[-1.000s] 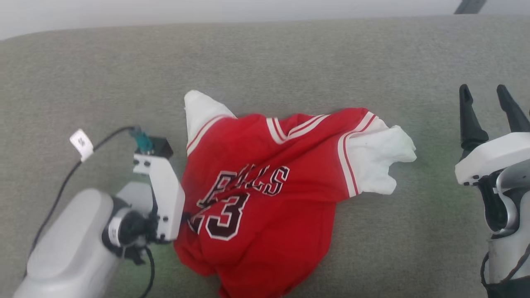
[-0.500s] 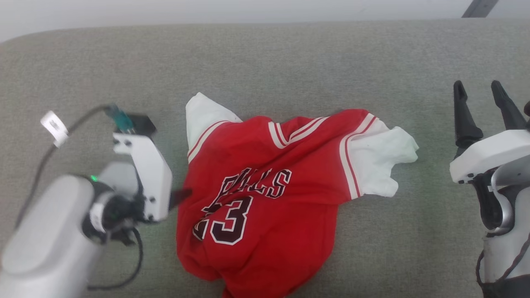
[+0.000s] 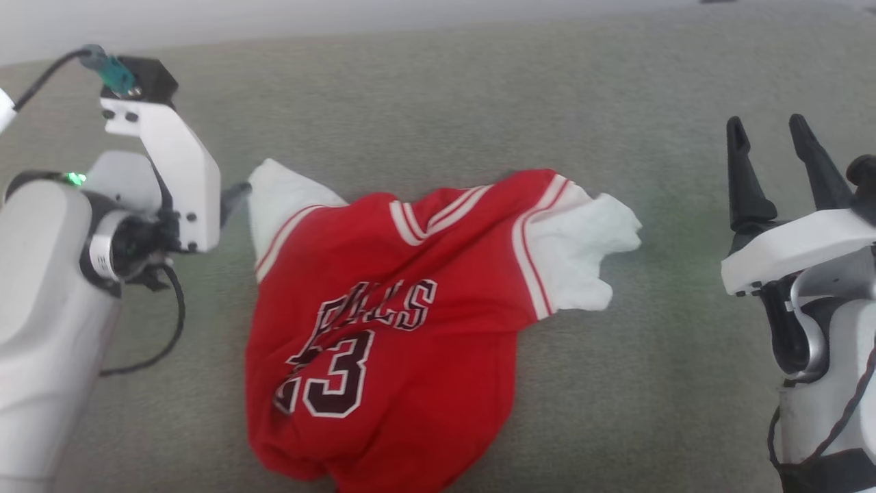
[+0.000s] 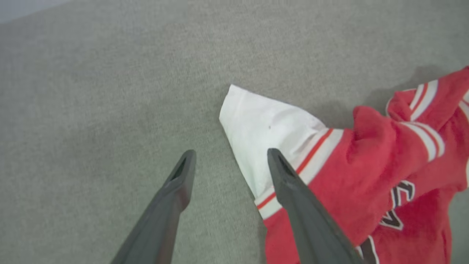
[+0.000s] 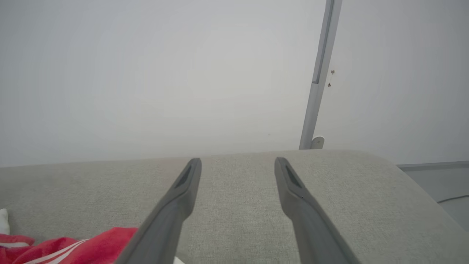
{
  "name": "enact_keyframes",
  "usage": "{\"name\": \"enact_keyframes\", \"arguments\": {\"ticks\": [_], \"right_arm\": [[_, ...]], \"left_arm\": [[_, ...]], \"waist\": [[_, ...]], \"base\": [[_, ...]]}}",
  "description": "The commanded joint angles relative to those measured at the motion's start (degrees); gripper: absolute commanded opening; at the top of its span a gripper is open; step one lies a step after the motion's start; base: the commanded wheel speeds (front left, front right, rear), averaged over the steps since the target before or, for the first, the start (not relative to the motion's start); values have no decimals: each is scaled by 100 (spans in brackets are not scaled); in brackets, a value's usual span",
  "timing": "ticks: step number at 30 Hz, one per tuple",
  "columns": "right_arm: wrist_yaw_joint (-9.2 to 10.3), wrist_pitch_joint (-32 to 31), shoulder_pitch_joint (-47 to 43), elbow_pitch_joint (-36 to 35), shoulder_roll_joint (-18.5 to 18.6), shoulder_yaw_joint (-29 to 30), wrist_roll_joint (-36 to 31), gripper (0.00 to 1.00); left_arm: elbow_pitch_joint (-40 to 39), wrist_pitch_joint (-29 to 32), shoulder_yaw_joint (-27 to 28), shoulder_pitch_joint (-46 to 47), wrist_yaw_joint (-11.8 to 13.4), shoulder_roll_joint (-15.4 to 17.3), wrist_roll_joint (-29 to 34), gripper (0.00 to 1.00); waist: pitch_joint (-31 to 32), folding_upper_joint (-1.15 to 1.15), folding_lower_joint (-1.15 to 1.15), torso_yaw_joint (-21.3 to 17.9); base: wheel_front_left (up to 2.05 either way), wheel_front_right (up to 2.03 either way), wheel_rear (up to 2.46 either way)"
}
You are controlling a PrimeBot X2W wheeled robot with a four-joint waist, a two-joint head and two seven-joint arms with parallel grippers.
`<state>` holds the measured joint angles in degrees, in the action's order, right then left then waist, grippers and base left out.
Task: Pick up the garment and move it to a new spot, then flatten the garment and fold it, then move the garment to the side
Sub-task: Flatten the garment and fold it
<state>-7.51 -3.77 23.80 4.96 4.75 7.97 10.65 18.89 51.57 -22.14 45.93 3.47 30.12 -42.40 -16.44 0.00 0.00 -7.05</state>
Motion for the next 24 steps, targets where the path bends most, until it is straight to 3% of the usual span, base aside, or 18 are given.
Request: {"name": "enact_keyframes", "arguments": {"ticks": [1,6,15,19,20,24], "right_arm": [[4,47,73,-3,-25,-15,33,100],[4,90,104,18,-50,-103,101,100],[4,140,200,49,-62,-68,136,100],[4,154,262,71,-72,-53,134,100],[4,157,275,83,-76,-53,133,100],[4,171,331,126,-62,-9,81,100]], "left_arm": [[158,-81,-5,146,-50,-14,56,100],[860,-204,1,483,-168,-80,58,100],[1863,179,-135,713,-8,-279,17,100],[2246,66,-146,651,4,-413,-37,100],[2329,38,-135,632,-57,-459,-89,0],[2567,-175,-155,711,-157,-486,-46,0]], "waist": [[-102,0,0,-153],[-288,0,0,-401],[-611,0,0,-558],[-719,0,0,-544],[-734,0,0,-536],[-737,0,0,-432]], "base": [[0,0,0],[0,0,0],[0,0,0],[0,0,0],[0,0,0],[0,0,0]]}}
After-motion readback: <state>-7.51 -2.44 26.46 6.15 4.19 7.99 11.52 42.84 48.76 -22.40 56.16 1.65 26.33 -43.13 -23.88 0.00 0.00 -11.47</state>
